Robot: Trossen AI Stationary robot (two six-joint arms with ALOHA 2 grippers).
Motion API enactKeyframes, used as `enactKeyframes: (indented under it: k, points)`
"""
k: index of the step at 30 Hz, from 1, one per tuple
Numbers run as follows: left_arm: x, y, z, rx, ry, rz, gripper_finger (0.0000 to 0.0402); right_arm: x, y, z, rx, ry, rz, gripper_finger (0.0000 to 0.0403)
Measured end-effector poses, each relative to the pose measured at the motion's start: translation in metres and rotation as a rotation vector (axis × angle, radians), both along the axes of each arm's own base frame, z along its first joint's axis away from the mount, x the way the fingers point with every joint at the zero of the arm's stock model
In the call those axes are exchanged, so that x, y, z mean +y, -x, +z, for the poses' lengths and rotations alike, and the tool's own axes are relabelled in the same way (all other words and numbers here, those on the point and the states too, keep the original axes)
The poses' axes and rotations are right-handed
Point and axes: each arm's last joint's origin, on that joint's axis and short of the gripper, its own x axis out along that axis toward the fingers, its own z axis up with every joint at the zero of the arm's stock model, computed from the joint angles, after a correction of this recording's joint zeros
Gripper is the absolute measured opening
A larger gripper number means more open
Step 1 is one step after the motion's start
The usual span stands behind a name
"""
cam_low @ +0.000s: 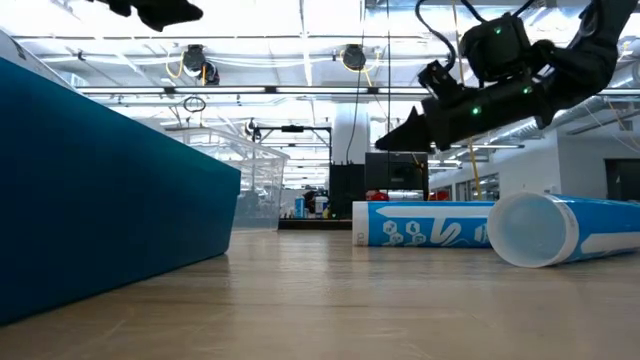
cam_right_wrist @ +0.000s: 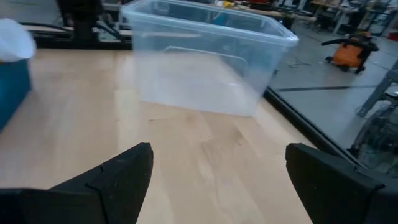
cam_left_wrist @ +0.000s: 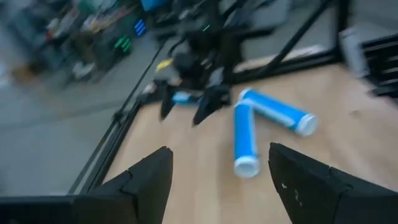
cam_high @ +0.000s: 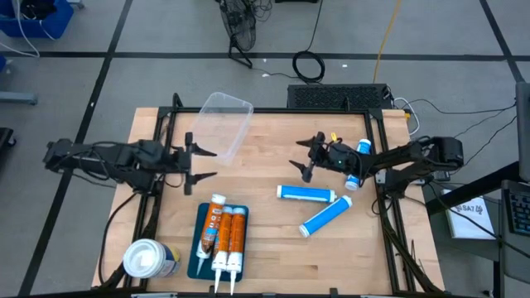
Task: Pick & place silicon tubes, Sealant and Lysol wipes
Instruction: Put the top blue sealant into the white bin
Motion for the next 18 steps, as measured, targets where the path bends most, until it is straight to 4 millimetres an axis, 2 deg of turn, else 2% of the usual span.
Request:
enactKeyframes:
  k: [3, 6, 12, 15, 18]
  points:
    - [0.006, 0.007, -0.005, -0.028, -0.009, -0.078, 0.0266, 0.008, 0.003, 0.01, 0.003, -0.013, 0.026, 0.0345]
    - [0.014, 0.009, -0.008, -0.041, -0.005, -0.039, 0.0262, 0.015, 0.005, 0.029, 0.022, -0.073, -0.011, 0.0345]
    - [0.025, 0.007, -0.019, -0.007, 0.023, 0.043, 0.0258, 0.022, 0.017, 0.067, 0.364, -0.166, -0.317, 0.0345]
    - [0.027, 0.006, -0.022, 0.011, 0.031, 0.072, 0.0262, 0.024, 0.026, 0.085, 0.471, -0.265, -0.473, 0.0345]
    - [0.027, 0.005, -0.023, 0.015, 0.05, 0.078, 0.0266, 0.02, 0.041, 0.093, 0.553, -0.382, -0.634, 0.0345]
